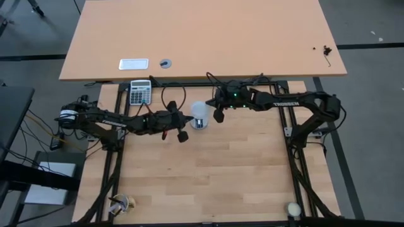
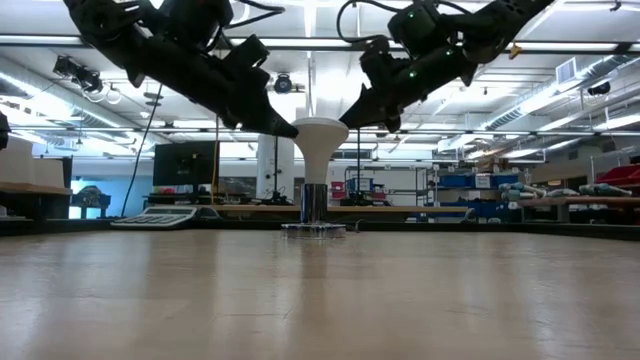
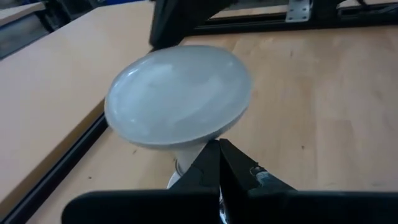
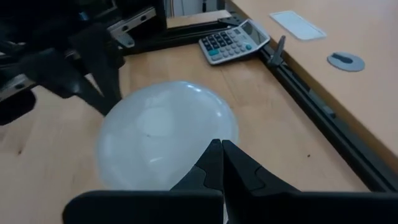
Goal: Screw lightbulb
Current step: Remove the lightbulb from the lamp
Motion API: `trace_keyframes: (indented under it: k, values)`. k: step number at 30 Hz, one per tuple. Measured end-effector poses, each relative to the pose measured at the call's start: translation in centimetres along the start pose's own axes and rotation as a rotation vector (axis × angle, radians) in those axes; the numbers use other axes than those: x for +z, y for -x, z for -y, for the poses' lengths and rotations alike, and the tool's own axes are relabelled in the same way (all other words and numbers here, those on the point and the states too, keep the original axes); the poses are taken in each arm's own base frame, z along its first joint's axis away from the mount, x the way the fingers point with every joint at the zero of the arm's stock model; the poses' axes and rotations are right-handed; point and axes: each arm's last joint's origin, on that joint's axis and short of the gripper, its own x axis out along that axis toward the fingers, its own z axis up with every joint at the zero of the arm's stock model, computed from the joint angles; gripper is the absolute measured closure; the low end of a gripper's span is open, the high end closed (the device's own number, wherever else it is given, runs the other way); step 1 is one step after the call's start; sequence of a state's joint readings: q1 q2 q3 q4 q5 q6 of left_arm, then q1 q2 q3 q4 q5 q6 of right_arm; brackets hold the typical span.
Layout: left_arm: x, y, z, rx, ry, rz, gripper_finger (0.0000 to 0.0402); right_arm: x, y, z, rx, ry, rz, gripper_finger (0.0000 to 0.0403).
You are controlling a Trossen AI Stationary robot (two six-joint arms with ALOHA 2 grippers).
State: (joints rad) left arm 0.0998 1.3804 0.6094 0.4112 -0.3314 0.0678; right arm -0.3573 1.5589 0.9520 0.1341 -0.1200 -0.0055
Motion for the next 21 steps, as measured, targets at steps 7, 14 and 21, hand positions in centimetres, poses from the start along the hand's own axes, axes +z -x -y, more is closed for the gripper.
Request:
trace_keyframes:
  k: [7,14,21]
  values:
    - [-0.4,-0.3,-1.1,0.048,0.059,-0.036,0.0402,-0.2,0.4,-0.8,0.039,0.001,-0.042,0.0398]
    - [-0.6,-0.1,-2.2,0.092,0.077,-0.077,0.0402,-0.6,0.8,-1.4,0.084,0.001,-0.086,0.0398]
    - [0.5,2.6,-3.4,0.219,0.022,-0.106,0.0402,0.2,1.5,-1.3,0.047,0.025,-0.039,0.0396]
